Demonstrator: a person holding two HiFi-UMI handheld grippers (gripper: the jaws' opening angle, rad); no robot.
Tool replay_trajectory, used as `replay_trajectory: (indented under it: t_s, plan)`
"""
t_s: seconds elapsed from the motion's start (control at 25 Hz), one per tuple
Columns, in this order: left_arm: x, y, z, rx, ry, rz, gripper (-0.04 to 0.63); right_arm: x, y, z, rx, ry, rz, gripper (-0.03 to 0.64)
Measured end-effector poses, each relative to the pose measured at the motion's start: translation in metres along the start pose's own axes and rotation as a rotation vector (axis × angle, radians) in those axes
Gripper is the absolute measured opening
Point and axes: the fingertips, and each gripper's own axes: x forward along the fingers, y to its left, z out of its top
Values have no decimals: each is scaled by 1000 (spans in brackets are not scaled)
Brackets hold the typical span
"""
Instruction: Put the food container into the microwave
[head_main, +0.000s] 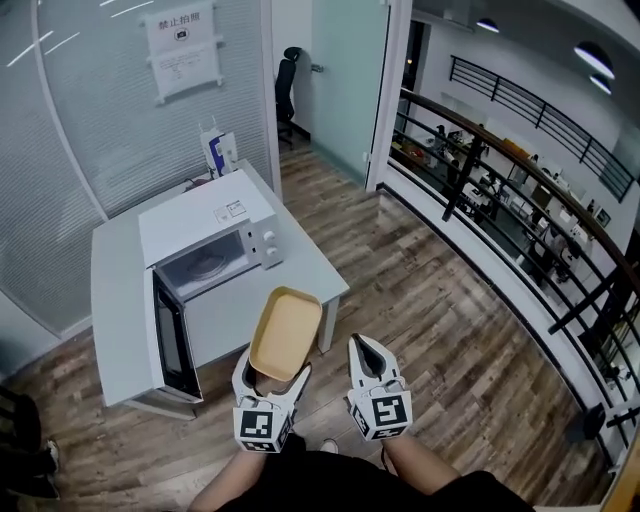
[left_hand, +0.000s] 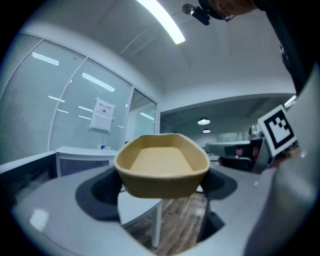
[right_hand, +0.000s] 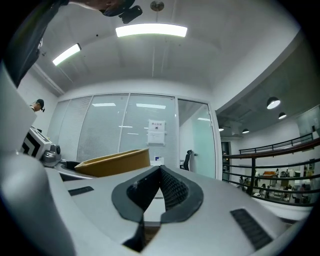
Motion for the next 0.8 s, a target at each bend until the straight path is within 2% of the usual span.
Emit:
replay_trajectory:
  t_s: [0.44, 0.68, 0.8]
  plan:
    - [15, 88, -13, 7, 29, 126, 488, 89, 45, -4, 13, 29, 125, 5]
    - [31, 129, -21, -5, 38, 158, 488, 143, 69, -13, 17, 51, 177, 5]
    - [36, 152, -23, 23, 40, 177, 487, 168, 82, -18, 12, 60, 191, 5]
